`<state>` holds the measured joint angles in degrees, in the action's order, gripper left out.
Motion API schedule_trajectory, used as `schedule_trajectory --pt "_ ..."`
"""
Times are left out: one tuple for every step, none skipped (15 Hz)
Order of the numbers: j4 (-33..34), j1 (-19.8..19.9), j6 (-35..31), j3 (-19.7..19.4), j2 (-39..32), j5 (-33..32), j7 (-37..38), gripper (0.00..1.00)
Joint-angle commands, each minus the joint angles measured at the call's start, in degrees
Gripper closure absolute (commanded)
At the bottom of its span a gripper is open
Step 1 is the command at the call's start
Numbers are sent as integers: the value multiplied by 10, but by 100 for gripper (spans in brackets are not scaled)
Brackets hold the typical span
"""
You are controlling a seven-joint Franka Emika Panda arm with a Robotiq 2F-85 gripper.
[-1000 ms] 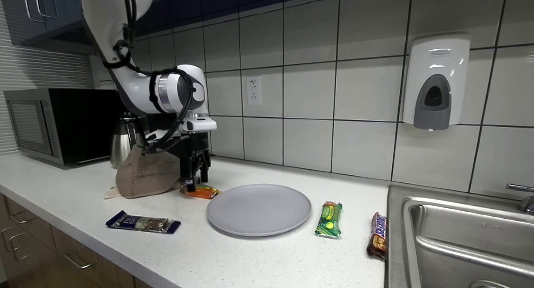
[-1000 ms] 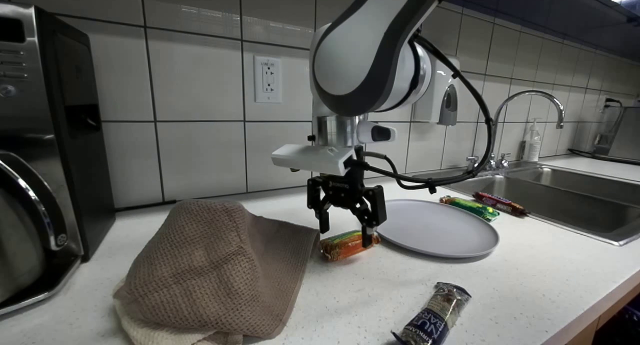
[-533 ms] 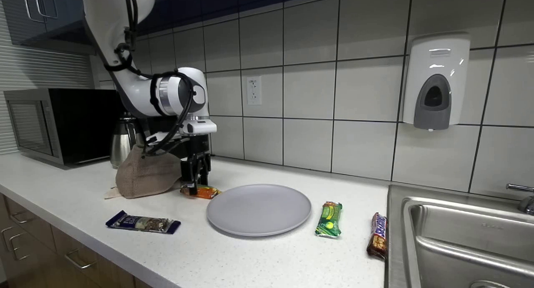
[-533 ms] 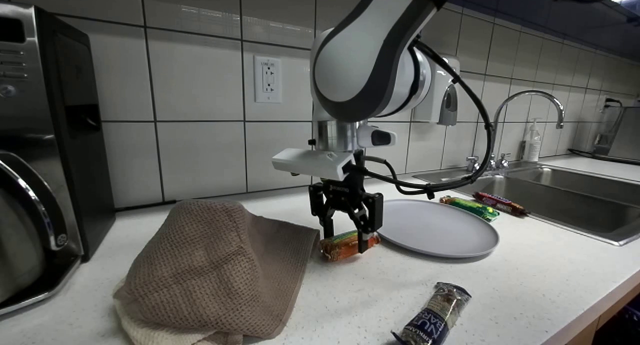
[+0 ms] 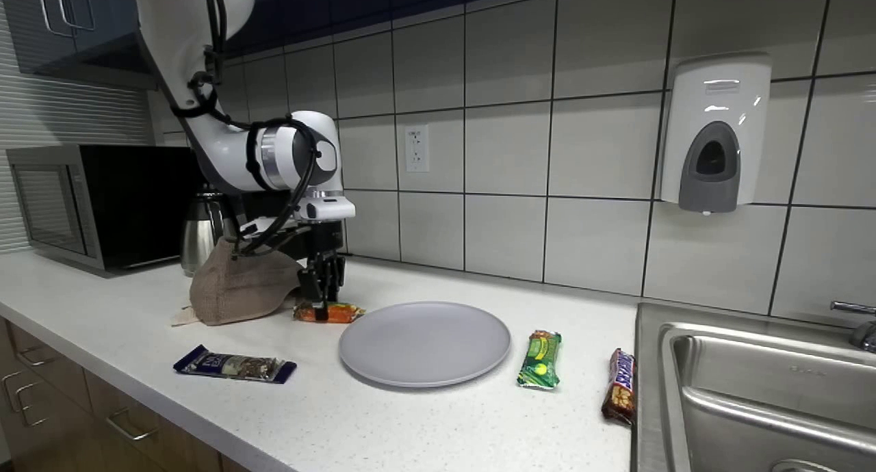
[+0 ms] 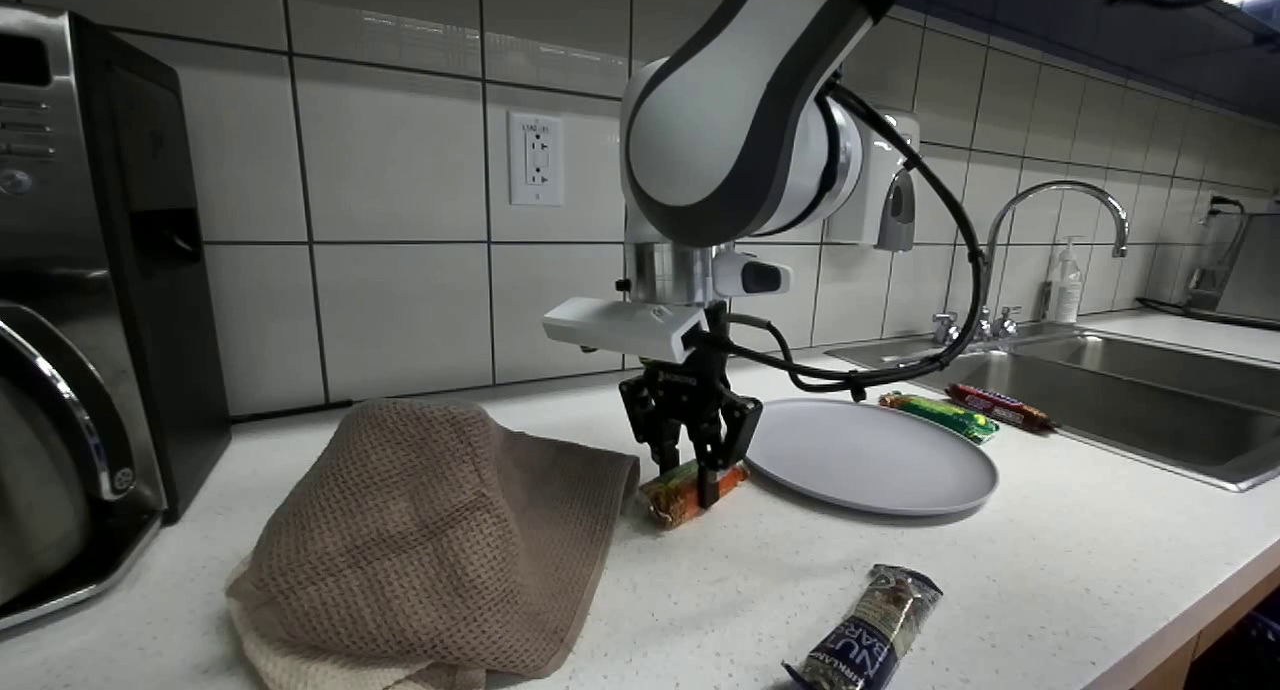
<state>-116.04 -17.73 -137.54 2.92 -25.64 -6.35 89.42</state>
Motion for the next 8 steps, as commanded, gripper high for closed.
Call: schedule_trajectory --pt "-4 -8 -1 -3 22 3 16 84" --pt "-4 -10 0 -4 27 1 18 84" --pt "-6 -11 1 -4 33 -1 21 84" --pt "-8 -13 2 -4 39 -3 23 84" --pt "-10 -14 3 -4 47 -5 26 84" --pt "-12 -15 5 -4 52 -7 27 84" --pt "-13 -14 7 -2 59 -7 23 84" --pt "-15 -12 9 -1 66 -6 20 84"
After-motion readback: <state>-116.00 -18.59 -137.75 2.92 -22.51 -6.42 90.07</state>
